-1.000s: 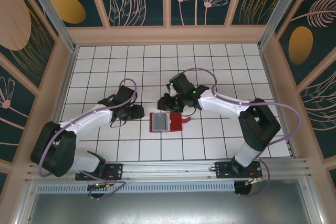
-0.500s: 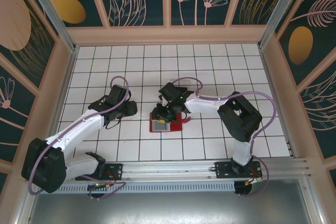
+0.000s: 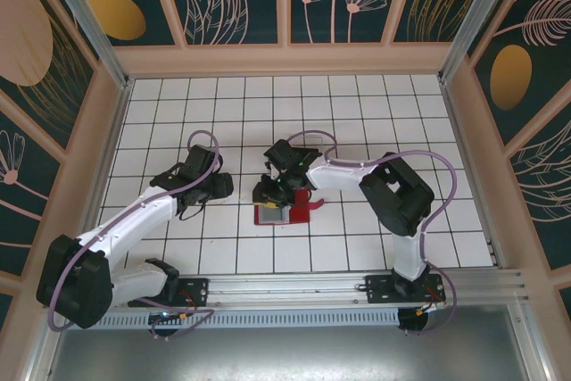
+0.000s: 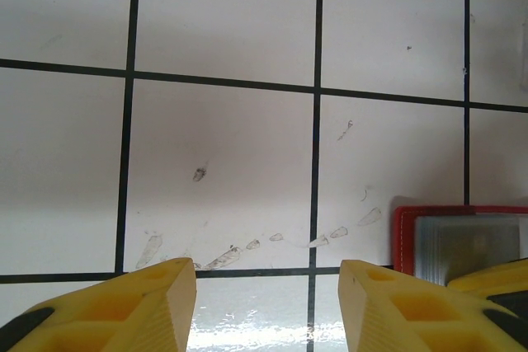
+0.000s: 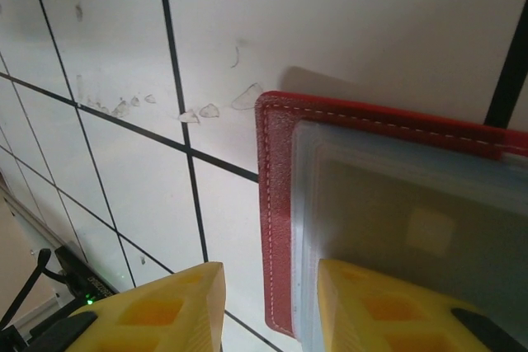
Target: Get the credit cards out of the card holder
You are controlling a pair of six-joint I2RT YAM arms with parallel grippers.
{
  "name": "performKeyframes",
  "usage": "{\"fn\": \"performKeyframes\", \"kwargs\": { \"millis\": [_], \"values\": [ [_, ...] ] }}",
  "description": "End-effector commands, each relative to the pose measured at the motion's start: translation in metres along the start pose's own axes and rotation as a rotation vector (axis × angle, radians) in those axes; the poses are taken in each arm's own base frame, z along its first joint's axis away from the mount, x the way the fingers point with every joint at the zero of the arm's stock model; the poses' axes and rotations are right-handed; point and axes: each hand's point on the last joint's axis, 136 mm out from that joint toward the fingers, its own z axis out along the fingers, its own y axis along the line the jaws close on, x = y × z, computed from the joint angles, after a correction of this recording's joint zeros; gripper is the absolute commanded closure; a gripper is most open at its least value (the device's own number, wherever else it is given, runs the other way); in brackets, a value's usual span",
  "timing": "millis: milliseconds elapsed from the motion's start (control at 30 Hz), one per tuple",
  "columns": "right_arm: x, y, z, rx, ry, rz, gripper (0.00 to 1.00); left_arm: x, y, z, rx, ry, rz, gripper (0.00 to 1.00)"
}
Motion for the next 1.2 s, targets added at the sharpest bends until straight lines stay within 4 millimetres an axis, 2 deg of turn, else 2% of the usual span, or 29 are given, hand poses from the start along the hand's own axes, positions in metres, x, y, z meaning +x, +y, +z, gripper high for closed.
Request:
{"fn": "performKeyframes", "kwargs": {
  "millis": [0,367,733,1000,1167],
  "values": [
    [0.006,-0.001,0.005,0.03,0.031,-0.002,0.64,0.006,0.004,0.001,-0.004,0.014,0.018,0.5],
    [0.011,-0.031,-0.002,0.208,0.014,0.012,0.61,0.006,0.003,0.0,0.003,0.013,0.021,0.5],
    [0.012,-0.04,-0.008,0.385,-0.039,-0.006,0.55,0.004,-0.003,-0.003,0.027,0.019,0.03,0.5],
    [0.007,-0.047,-0.019,0.507,-0.087,-0.028,0.51,0.005,-0.008,-0.001,0.049,0.042,0.043,0.51],
    [0.008,-0.045,-0.027,0.541,-0.104,-0.037,0.51,0.001,-0.01,-0.004,0.054,0.031,0.047,0.52]
  ]
}}
